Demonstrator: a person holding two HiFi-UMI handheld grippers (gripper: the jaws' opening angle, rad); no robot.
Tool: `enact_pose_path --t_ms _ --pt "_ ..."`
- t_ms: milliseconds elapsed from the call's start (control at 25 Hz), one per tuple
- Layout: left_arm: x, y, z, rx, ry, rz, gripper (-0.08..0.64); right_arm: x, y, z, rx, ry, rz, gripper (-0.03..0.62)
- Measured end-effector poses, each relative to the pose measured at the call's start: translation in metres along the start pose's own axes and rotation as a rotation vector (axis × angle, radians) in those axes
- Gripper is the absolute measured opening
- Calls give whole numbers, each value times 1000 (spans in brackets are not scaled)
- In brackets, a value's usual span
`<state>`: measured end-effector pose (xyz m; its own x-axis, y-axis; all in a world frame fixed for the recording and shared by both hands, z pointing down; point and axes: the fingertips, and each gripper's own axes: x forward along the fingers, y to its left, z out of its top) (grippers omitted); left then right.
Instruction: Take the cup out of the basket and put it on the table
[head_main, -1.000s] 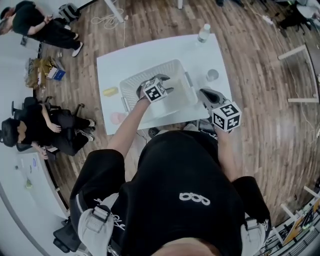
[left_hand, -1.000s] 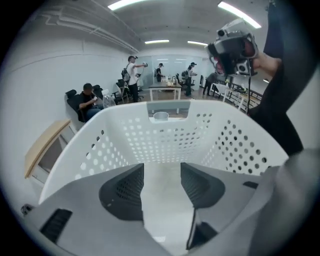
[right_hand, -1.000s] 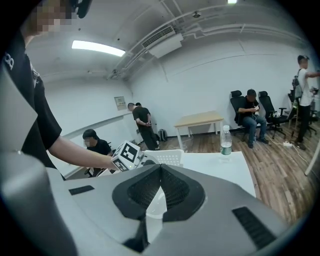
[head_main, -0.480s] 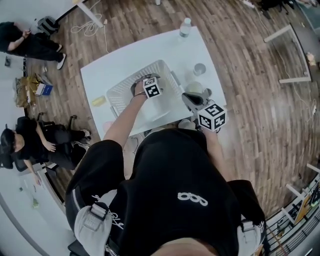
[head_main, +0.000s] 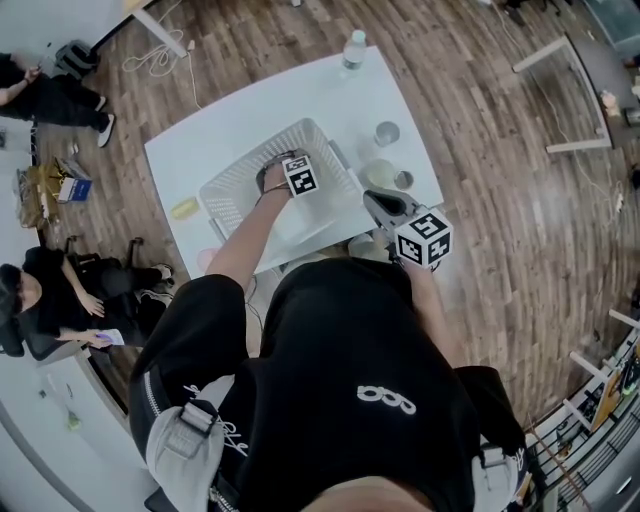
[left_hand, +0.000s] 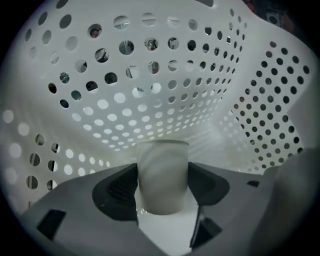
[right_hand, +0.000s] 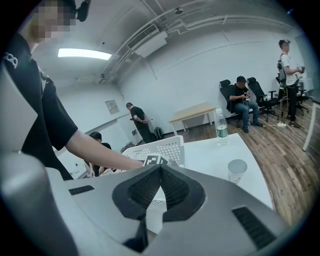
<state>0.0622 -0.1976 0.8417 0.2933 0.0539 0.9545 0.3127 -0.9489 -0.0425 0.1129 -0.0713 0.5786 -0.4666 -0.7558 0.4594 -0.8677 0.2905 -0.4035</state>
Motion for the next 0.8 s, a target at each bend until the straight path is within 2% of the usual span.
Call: enact_pose_path --t_ms 280,440,800 --pt "-5 5 4 -54 -20 42 293 -6 -3 -3 -2 -1 6 25" --pt "-29 10 18 -118 -80 82 290 -6 -8 2 -10 -8 27 25" --pt "-133 21 46 -262 -271 289 285 4 -13 22 -77 -8 142 25"
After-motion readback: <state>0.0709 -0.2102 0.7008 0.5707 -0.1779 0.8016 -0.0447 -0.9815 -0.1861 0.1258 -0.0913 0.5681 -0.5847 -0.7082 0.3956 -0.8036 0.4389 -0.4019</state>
